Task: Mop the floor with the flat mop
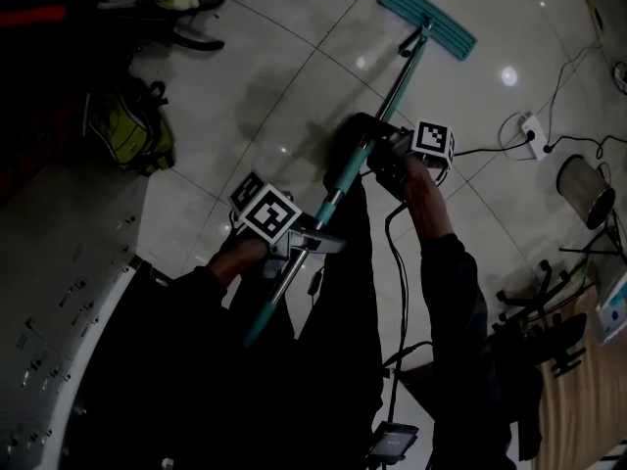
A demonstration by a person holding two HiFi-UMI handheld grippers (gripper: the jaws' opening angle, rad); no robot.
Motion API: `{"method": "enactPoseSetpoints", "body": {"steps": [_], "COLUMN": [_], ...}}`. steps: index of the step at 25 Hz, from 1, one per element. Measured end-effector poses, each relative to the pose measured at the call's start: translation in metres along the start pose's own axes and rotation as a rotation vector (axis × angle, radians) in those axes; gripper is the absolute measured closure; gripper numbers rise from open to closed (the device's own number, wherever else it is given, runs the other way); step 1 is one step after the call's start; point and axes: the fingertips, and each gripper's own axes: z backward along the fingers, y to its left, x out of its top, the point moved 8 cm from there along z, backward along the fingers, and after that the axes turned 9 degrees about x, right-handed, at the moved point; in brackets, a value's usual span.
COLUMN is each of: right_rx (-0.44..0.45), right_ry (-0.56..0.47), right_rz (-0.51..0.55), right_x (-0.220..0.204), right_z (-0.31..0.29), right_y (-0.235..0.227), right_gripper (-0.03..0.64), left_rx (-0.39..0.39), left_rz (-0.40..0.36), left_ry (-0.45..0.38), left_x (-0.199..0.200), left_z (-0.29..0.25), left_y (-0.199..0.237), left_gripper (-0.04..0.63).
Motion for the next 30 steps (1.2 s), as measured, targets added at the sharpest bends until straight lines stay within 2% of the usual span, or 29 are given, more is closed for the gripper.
{"method": "enactPoseSetpoints", "body": {"steps": [5, 9, 12, 15, 18, 21, 30], "right_rx": [0.018, 0.039, 0.023, 0.017, 0.017, 0.024, 0.049], "right_ry": [-0.065, -0.113, -0.104, -0.087, -0.086, -0.075, -0.012], "right_rz": [0.007, 0.019, 0.046, 0.059, 0.071, 0.069, 0.024], "right_x": [0.057, 0.097, 0.112, 0.11, 0.09, 0.053, -0.101], "right_z": [0.013, 0.021, 0.019, 0.018, 0.019, 0.015, -0.009], "right_y": [0.019, 0.029, 0.032, 0.032, 0.031, 0.024, -0.014], "right_gripper": [0.456, 0.457, 0.456, 0.456, 0.454, 0.454, 0.453], "left_rx": [0.012, 0.008, 0.013, 0.03, 0.057, 0.075, 0.143], "left_rz": [-0.02, -0.012, -0.016, -0.026, -0.044, -0.054, -0.086], "left_ry": [-0.001, -0.064, -0.071, -0.053, -0.037, -0.022, 0.039], "left_x": [0.058, 0.097, 0.111, 0.107, 0.086, 0.049, -0.1], "left_z": [-0.009, -0.012, -0.01, -0.01, -0.007, 0.003, 0.028], "left_y": [-0.02, -0.029, -0.028, -0.026, -0.022, -0.013, 0.024], "left_gripper": [0.491, 0.499, 0.502, 0.502, 0.502, 0.502, 0.5]}}
